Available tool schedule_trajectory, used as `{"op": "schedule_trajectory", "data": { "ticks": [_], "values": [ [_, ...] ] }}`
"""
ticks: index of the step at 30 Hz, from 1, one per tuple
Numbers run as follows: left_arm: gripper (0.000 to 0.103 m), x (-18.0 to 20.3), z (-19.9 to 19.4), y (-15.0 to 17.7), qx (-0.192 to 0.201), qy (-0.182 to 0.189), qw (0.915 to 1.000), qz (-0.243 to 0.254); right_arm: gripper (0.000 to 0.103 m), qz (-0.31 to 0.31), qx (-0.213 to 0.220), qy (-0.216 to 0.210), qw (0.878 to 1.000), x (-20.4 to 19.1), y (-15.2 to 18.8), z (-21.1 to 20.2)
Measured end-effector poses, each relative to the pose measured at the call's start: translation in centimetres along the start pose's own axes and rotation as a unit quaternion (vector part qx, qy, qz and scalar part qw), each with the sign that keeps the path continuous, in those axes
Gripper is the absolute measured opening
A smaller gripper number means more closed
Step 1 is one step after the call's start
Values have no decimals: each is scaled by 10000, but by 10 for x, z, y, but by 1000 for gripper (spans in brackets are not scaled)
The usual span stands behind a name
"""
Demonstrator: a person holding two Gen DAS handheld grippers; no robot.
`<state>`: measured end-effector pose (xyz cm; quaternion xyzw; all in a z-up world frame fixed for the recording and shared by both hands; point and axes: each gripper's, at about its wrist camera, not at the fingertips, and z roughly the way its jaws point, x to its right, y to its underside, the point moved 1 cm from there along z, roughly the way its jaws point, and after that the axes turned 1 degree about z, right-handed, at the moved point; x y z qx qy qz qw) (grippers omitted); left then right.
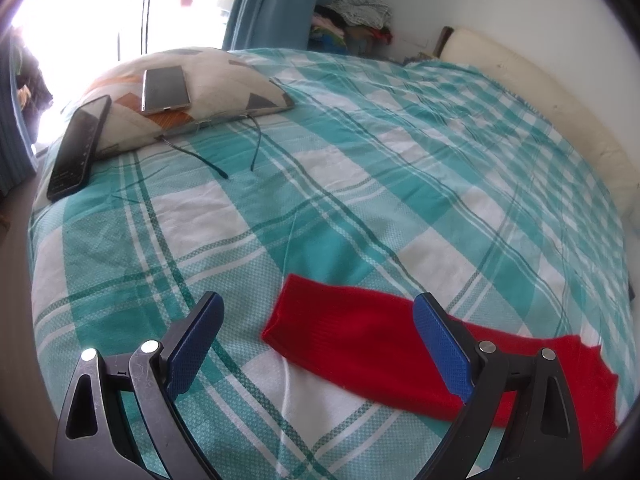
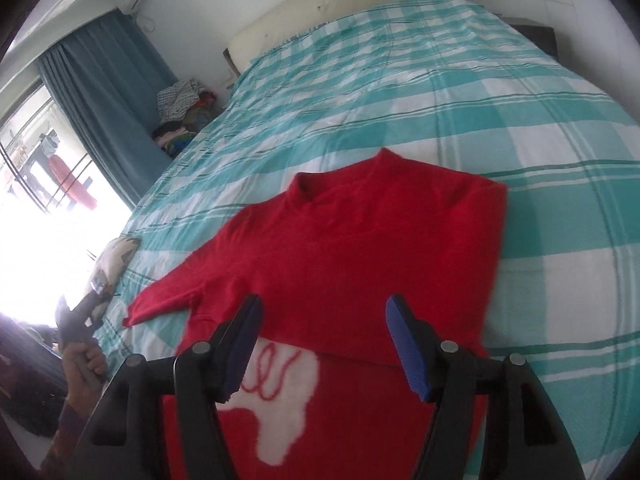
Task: Fold small clothes
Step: 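Lay the sleeve across the sweater body and open the right gripper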
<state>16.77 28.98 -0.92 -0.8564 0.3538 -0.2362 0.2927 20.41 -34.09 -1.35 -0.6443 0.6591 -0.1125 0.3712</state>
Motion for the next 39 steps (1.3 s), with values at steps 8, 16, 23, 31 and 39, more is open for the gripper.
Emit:
{"op": "schedule_trajectory", "data": {
  "ticks": [8,16,23,31,39],
  "values": [
    [97,38,-7,14,-54,423,9960,787,63,22,510,1635,9852,105,69,-59],
    [99,75,-12,51,-569,903,9805,1647,76,222,867,1688,9816,99,74,-65],
    [99,94,-1,76,-987,673,9680,2207,76,312,551,1739,9827,101,85,-49],
    [102,100,16,93,-1446,394,9564,2506,76,753,566,1622,9823,115,88,-52],
    [103,100,24,98,-1669,330,9538,2477,78,711,522,1706,9814,112,90,-48]
  ]
}}
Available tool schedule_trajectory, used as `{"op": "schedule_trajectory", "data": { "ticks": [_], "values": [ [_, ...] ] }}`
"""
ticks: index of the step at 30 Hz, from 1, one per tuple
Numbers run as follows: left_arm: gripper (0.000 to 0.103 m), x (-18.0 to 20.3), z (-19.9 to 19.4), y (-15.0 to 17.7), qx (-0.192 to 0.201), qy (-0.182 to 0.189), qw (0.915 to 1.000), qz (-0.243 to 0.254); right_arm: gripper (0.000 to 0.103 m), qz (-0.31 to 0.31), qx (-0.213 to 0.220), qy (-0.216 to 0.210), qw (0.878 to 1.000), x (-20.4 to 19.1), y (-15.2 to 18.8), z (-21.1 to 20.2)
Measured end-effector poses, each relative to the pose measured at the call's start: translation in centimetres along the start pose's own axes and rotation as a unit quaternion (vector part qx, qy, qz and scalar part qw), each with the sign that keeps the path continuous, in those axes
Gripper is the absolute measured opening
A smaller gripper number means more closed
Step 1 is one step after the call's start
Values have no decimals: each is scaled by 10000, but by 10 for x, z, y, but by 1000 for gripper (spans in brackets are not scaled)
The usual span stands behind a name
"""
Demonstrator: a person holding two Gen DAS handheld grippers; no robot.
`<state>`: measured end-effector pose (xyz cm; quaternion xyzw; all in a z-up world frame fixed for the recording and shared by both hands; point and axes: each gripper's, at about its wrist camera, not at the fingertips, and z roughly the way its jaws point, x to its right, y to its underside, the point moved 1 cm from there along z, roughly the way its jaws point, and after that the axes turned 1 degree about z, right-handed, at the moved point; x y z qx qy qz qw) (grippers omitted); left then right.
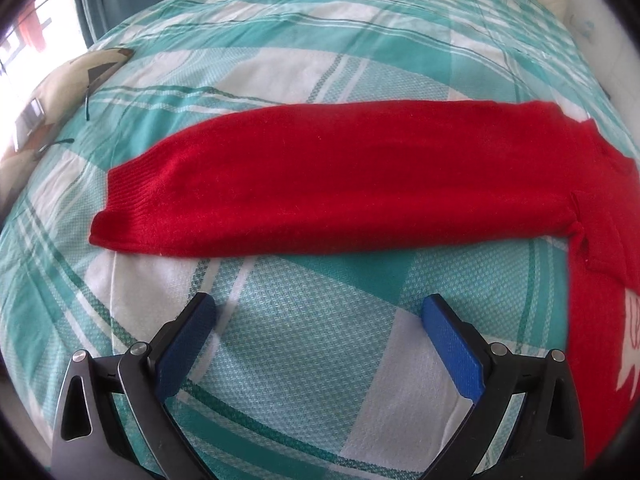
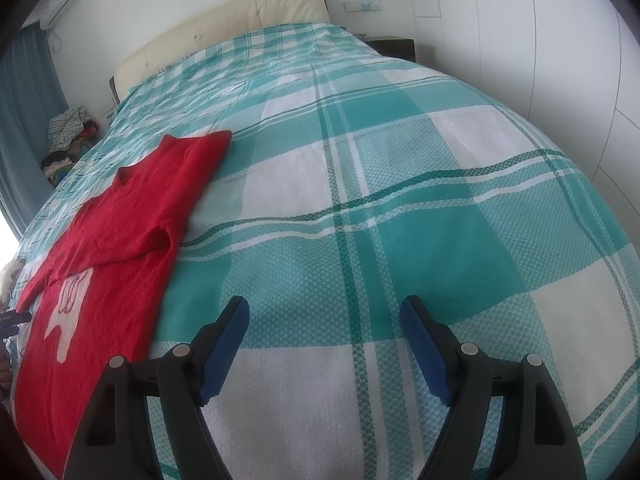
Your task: Fold small clothes
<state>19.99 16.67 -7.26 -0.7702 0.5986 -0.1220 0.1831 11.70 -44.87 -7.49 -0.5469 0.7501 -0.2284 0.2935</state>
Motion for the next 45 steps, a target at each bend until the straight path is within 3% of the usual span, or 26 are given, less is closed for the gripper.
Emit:
{"op": "schedule_trajectory", "data": {
  "ticks": [37,42,45],
  "values": [
    [102,6,-7,6,290,27,9994,207,85,-173,-66,126,9997,-5,4,7],
    [102,8,-25,12,609,338,9974,202,85,-178,-76,130,9997,-5,4,8],
    [102,-3,-43,12,743,989,9923,-12,86,-192,-86,132,9997,-5,4,8]
  ]
}}
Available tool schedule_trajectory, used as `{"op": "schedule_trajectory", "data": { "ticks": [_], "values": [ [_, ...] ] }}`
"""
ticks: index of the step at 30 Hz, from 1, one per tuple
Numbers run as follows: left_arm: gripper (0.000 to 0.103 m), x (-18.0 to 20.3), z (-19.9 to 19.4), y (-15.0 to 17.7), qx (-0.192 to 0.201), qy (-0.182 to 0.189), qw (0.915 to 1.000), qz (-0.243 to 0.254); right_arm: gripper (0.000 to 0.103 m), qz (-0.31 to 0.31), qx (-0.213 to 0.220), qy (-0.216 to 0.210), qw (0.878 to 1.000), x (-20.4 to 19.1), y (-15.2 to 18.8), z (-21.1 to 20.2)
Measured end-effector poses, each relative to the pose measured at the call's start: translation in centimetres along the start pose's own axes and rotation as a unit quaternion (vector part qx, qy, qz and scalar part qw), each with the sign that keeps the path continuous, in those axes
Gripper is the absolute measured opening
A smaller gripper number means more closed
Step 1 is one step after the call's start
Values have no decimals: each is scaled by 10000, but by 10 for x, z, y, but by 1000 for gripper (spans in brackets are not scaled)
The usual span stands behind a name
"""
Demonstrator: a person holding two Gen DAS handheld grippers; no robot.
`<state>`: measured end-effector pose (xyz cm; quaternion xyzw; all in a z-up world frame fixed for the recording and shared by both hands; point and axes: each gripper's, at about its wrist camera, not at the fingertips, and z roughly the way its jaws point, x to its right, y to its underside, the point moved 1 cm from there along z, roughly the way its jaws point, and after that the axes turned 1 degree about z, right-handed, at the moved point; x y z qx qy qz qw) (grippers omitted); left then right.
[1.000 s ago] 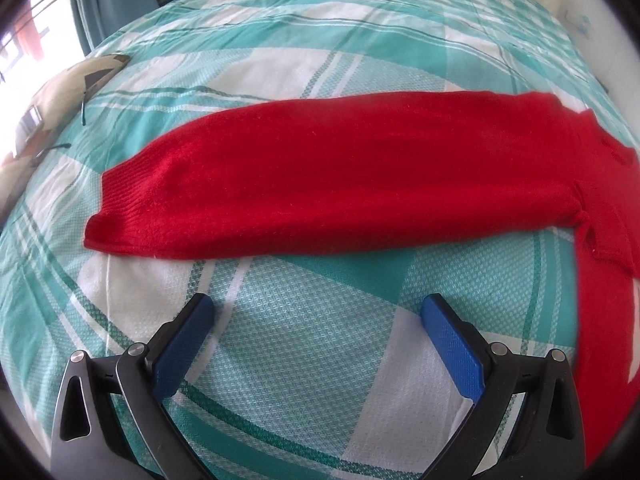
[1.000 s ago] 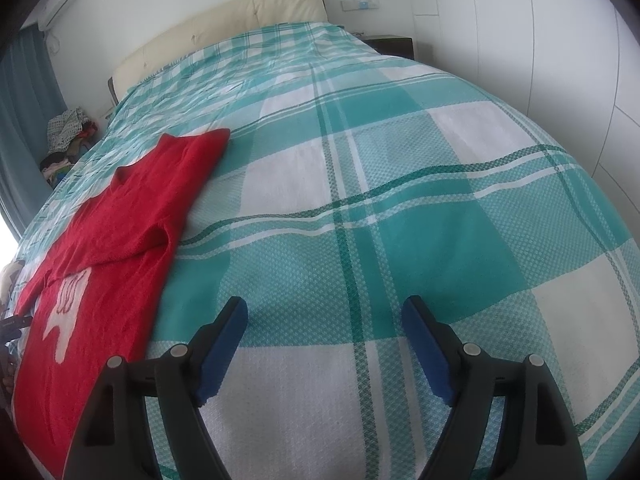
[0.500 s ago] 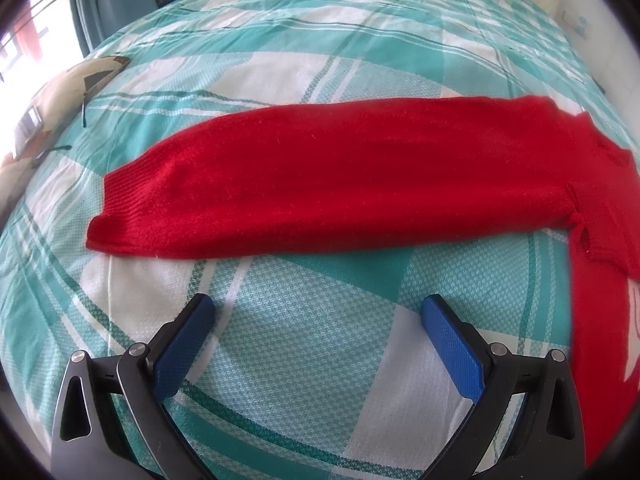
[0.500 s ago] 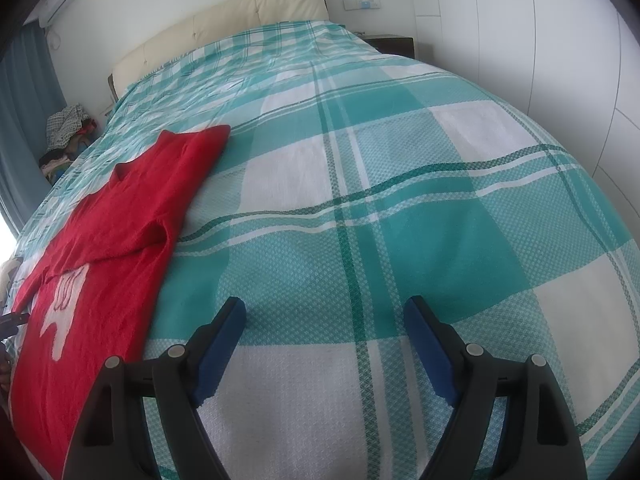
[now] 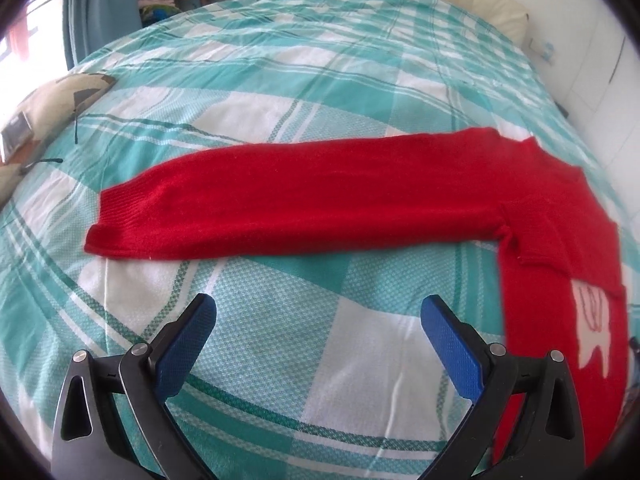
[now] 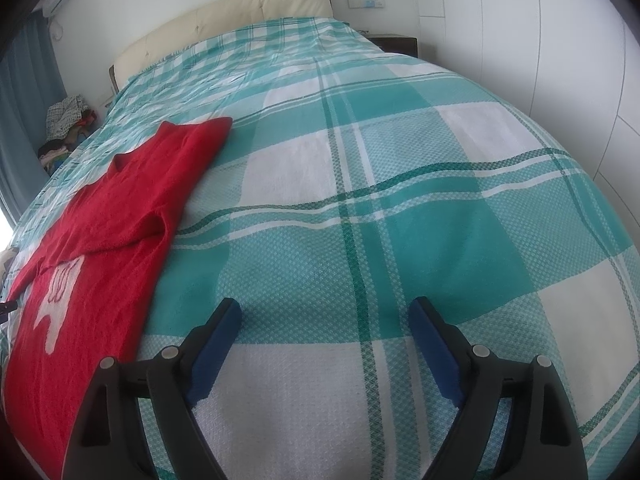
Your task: Fold small clothes
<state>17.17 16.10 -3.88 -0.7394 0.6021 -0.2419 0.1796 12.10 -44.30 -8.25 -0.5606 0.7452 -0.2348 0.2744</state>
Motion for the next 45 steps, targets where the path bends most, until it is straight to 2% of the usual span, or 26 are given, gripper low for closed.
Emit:
{"op": "schedule_trajectory", "data": {
  "ticks": [2,5,8,11,12,14,15,17,20,21,22,23,26,28,30,32,34,36,39,43,45],
  "values": [
    [102,-18,-17,-8,198,423,9982,-363,86,7,-2,-10,10000,0,0,0],
    [102,-63,-36,-24,424,581,9920,-1042,86,2,-12,-15,10000,-1,0,0],
    [102,-122,-41,-39,351,365,9823,-1804,87,-21,-28,8,10000,-3,-1,1],
    [100,-170,-30,-48,105,20,9739,-2269,87,-47,-45,36,10000,-3,-2,2],
    [98,-179,-24,-49,12,-63,9729,-2313,87,-56,-50,40,10000,-3,-2,2],
    [83,-184,-8,-49,-276,-164,9738,-2251,88,-79,-59,50,9999,-4,-2,3],
    [80,-183,0,-48,-437,-146,9749,-2177,89,-91,-65,56,9999,-4,-2,3],
    [78,-175,16,-47,-654,-44,9779,-1985,90,-110,-70,64,9999,-4,-2,4],
    [75,-163,29,-47,-736,-255,9816,-1746,90,-110,-66,55,9999,-4,-2,4],
    [71,-160,32,-46,-726,-337,9823,-1695,90,-105,-63,48,9999,-3,-2,4],
    [44,-156,33,-46,-725,-413,9834,-1608,90,-102,-61,43,9999,-3,-2,3],
    [5,-152,35,-47,-776,-505,9845,-1487,90,-102,-61,42,9999,-3,-2,3],
    [5,-139,22,-57,-684,-659,9877,-1242,90,-111,-64,50,9999,-3,-2,3],
    [5,-122,-2,-75,-369,-537,9915,-1123,90,-113,-69,52,9999,-3,-2,4],
    [5,-91,-33,-99,-3,-237,9957,-898,90,-113,-70,52,9999,-3,-2,4],
    [5,-46,-65,-126,333,122,9981,-496,91,-125,-74,66,9999,-4,-2,4],
    [5,11,-92,-149,601,486,9970,0,91,-159,-84,97,9998,-5,-2,5],
    [5,72,-110,-163,781,849,9921,499,92,-195,-95,120,9997,-6,-1,5],
    [5,160,-123,-167,870,1447,9790,1141,93,-194,-91,110,9997,-6,-1,5],
    [6,255,-113,-146,649,2016,9621,1716,93,-175,-86,81,9998,-6,-2,6],
    [17,288,-95,-131,373,2237,9553,1895,93,-172,-84,75,9998,-6,-2,6]
  ]
}}
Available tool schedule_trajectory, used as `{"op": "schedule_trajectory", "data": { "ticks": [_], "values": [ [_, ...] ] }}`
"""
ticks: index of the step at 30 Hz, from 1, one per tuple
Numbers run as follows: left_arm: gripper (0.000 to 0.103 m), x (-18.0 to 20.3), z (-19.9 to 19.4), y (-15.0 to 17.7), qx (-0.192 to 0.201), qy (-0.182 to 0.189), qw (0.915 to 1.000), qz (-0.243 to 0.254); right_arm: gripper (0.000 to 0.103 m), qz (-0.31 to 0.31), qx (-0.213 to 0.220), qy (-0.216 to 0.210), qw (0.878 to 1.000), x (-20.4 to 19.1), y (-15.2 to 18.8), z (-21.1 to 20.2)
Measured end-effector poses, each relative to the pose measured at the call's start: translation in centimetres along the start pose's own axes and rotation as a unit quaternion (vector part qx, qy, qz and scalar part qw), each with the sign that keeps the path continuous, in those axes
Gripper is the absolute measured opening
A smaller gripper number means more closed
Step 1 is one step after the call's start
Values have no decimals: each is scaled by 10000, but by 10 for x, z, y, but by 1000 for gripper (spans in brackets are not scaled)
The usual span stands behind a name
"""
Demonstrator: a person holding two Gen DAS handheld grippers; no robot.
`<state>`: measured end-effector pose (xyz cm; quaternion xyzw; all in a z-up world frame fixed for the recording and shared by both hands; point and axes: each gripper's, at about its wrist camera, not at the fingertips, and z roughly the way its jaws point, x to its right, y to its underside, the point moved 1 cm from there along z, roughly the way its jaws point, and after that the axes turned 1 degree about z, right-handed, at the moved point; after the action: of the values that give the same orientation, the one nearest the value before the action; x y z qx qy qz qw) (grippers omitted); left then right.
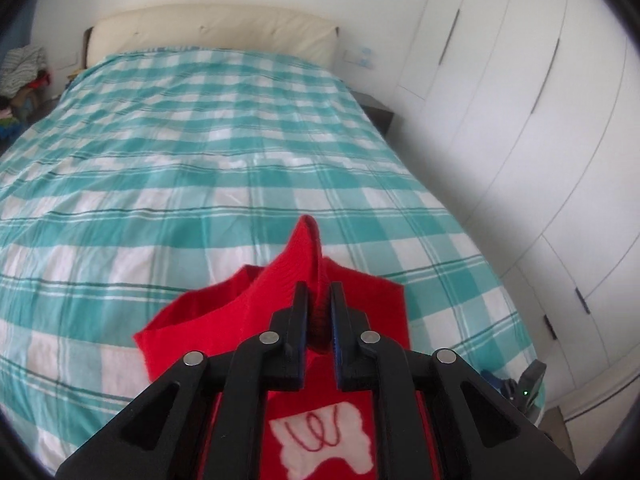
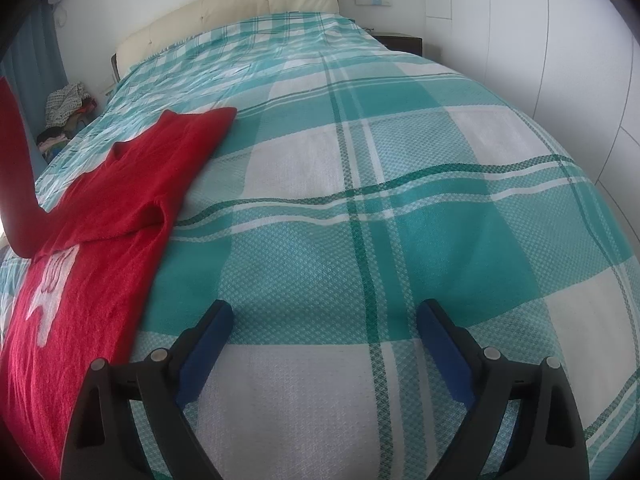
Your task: Fold small clothes
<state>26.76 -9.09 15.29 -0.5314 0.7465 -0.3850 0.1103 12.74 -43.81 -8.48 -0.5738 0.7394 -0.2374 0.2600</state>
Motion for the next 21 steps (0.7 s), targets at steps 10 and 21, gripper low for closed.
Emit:
{"op": "schedule_trajectory", "data": {
  "ticks": [10,21],
  "values": [
    [87,-29,12,55,-317,-489,9978,-320,95,-9,-26,-34,10000,-1,0,1],
    [93,-175,-28,180,-664,-2499,9603,-1049,96,-78,-86,12,9999,-4,-2,4]
  ]
}}
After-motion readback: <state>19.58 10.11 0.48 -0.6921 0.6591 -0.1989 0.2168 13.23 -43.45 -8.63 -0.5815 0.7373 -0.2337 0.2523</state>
